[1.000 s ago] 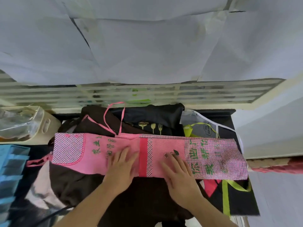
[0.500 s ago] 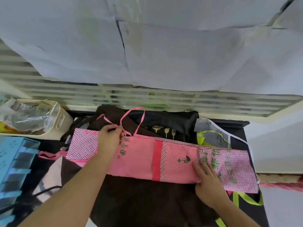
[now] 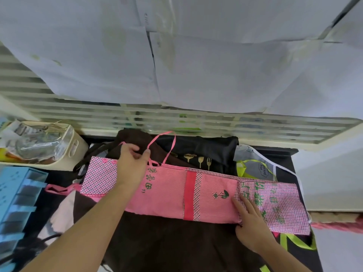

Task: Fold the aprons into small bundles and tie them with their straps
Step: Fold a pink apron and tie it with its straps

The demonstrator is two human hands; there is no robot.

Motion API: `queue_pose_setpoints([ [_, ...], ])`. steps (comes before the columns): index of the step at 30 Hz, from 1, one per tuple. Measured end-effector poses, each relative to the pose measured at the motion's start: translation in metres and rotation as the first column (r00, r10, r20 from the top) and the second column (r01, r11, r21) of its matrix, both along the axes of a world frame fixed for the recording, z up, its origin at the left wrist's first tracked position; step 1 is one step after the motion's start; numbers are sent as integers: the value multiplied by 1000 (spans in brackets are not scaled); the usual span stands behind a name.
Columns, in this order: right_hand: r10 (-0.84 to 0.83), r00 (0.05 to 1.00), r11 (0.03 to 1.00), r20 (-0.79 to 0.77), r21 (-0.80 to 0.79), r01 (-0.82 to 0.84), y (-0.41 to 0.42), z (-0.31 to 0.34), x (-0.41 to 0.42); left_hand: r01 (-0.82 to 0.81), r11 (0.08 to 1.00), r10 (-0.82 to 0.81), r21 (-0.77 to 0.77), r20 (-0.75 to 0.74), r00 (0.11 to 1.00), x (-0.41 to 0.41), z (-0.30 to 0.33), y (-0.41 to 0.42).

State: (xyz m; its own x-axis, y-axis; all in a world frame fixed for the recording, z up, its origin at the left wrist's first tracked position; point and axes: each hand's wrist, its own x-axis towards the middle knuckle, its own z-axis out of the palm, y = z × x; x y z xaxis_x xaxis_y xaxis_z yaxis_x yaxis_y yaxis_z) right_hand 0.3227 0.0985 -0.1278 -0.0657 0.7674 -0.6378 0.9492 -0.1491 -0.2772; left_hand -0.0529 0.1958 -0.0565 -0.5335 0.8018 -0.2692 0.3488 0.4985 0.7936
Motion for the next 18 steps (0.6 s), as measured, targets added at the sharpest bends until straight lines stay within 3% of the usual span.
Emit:
queue_pose_setpoints([
  [3,10,1000,1000,15,7,-10,-1,-2,0,100,991,-101,-86,-9,995,2,-7,22],
  [6,20,1000,1000,17,21,-20,-1,-4,0,86,995,-84,-45,45,995,4,-7,31],
  [8,25,1000,999,15,22,-25,-2,-4,0,161,987,-159,-11,85,984,11,6,24],
  [11,28,1000,999,14,17,-28,-2,-4,1,260,966,-244,-12,298,923,18,34,0],
  [13,26,1000,1000,6,9,-26,-1,-4,2,331,935,-252,-126,419,872,14,49,-20],
  [15,26,1000,1000,1,-1,-26,-1,-4,2,437,835,-257,-334,466,847,8,56,-43],
  [18,30,1000,1000,-5,2,-30,-3,-4,4,560,573,-296,-599,486,822,6,53,-78],
])
